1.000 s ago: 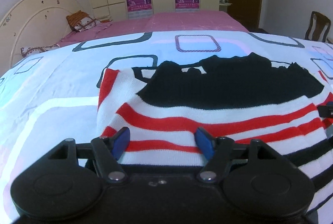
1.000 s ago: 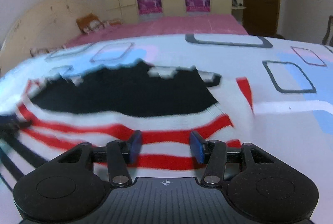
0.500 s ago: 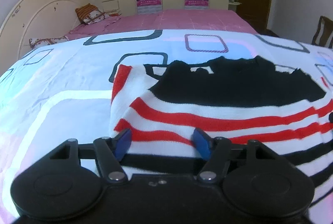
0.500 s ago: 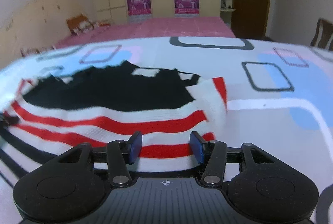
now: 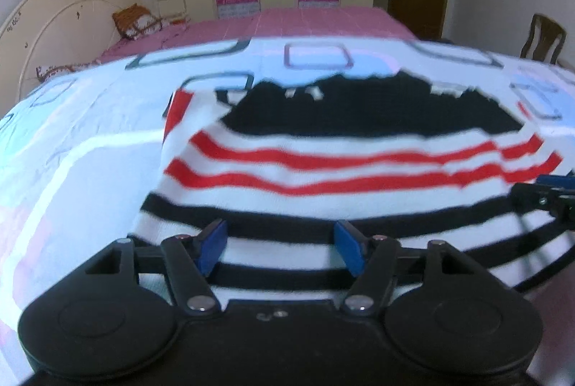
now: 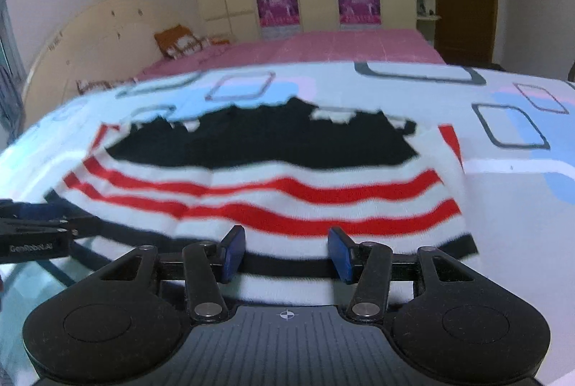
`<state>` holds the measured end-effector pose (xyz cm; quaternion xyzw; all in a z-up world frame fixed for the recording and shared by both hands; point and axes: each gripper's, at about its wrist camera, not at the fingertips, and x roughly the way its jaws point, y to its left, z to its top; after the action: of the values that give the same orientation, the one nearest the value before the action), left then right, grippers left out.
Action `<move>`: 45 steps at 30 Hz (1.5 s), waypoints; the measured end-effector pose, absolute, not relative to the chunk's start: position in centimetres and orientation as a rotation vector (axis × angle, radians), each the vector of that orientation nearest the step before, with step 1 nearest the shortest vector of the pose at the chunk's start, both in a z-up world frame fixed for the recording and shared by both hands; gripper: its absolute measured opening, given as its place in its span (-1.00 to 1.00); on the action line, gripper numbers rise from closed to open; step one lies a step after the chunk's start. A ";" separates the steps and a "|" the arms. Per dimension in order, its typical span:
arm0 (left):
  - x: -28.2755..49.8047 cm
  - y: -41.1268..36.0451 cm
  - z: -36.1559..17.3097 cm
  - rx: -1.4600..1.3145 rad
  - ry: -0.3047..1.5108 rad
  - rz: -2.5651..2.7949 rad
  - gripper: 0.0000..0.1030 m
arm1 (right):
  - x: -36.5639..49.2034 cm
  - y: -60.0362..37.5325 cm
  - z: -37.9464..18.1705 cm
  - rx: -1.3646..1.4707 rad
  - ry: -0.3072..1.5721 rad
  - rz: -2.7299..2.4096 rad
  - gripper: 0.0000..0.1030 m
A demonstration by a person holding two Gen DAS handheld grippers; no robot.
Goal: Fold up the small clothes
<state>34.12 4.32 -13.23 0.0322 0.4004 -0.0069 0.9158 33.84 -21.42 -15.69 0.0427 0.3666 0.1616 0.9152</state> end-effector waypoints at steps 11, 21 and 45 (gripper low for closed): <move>33.7 5.2 -13.8 0.077 0.821 -0.052 0.31 | 32.4 -24.3 -17.2 -0.004 0.762 0.202 -0.01; 33.8 5.8 -13.3 0.059 0.864 -0.085 0.36 | 32.1 -23.7 -16.1 0.030 0.793 0.154 0.00; 28.8 12.9 -13.4 -0.456 1.000 -0.073 0.66 | 30.7 -18.3 -13.1 0.071 0.698 0.251 0.54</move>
<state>28.80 12.93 -13.44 -0.2165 0.4749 -0.0347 0.8523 30.74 -18.28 -13.11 0.0346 0.3407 0.1227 0.9315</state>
